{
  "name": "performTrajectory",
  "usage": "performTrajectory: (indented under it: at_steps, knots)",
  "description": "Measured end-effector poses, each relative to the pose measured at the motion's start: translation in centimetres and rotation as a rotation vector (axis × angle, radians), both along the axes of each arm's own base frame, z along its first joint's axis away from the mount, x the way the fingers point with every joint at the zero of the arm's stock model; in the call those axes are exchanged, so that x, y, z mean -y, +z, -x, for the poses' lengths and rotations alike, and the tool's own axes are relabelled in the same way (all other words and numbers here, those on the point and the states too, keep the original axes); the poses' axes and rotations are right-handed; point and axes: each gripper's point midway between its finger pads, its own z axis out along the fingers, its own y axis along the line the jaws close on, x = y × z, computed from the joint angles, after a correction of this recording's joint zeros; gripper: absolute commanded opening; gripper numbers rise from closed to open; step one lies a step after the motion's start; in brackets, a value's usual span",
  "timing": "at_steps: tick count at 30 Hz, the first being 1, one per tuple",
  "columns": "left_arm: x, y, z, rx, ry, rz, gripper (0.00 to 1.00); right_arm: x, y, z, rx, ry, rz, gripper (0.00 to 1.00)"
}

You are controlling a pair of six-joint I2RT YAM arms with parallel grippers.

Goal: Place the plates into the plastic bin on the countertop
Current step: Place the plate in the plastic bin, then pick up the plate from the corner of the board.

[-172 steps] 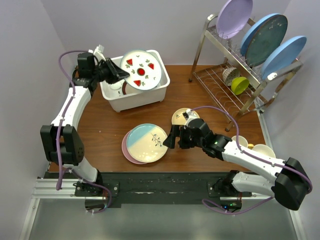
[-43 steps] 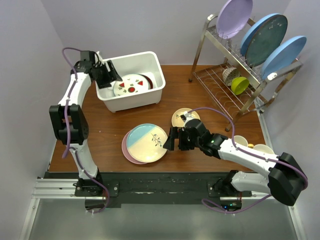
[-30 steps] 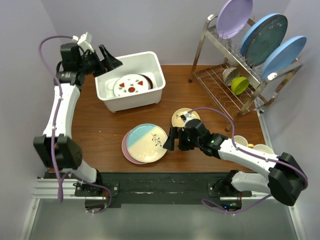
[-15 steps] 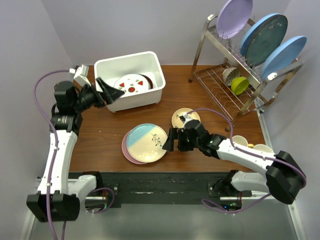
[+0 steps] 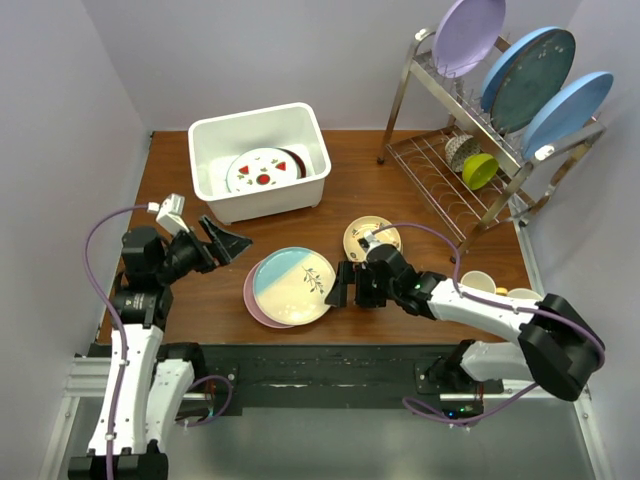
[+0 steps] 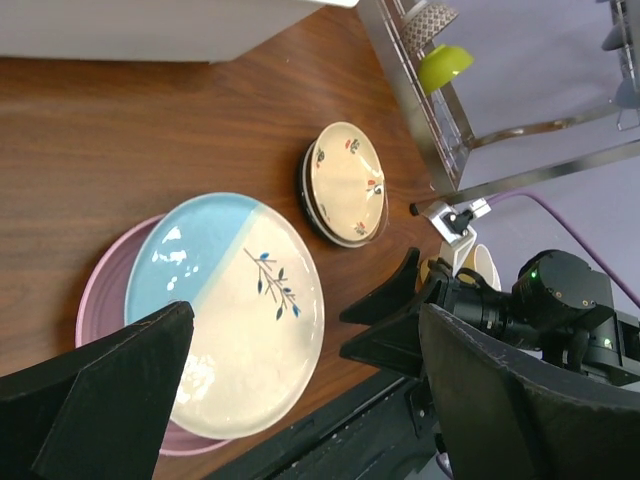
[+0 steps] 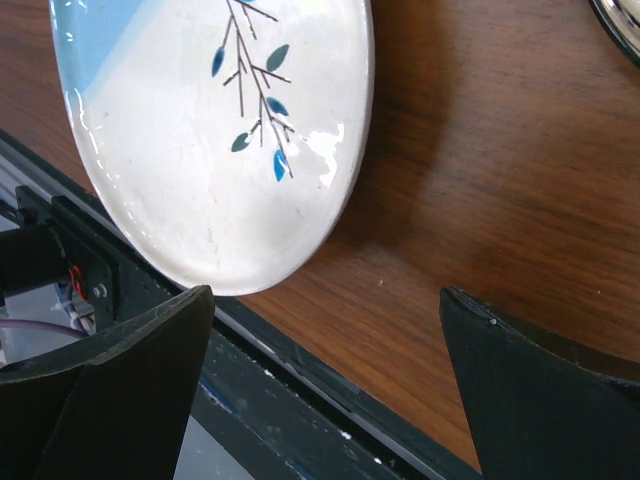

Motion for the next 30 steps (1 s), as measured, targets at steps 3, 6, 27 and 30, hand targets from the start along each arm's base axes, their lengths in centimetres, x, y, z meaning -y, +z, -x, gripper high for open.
performTrajectory:
  at_steps: [3,6,27,30]
  knots:
    - [0.0,-1.0,0.6,-0.028,0.002,0.001,1.00,0.1,-0.7,0.1,-0.015,-0.008,0.003,0.99]
    - [0.0,-1.7,0.8,-0.047,0.002,0.003,1.00,0.0,-1.2,0.1,-0.025,-0.016,0.002,0.98]
    - [0.0,-4.6,1.4,-0.127,0.002,0.005,1.00,-1.8,-2.8,-0.5,-0.083,-0.083,-0.096,0.70]
    - [0.0,-4.6,1.4,-0.128,0.002,0.005,1.00,-1.9,-2.9,-0.6,-0.087,-0.086,-0.100,0.63]
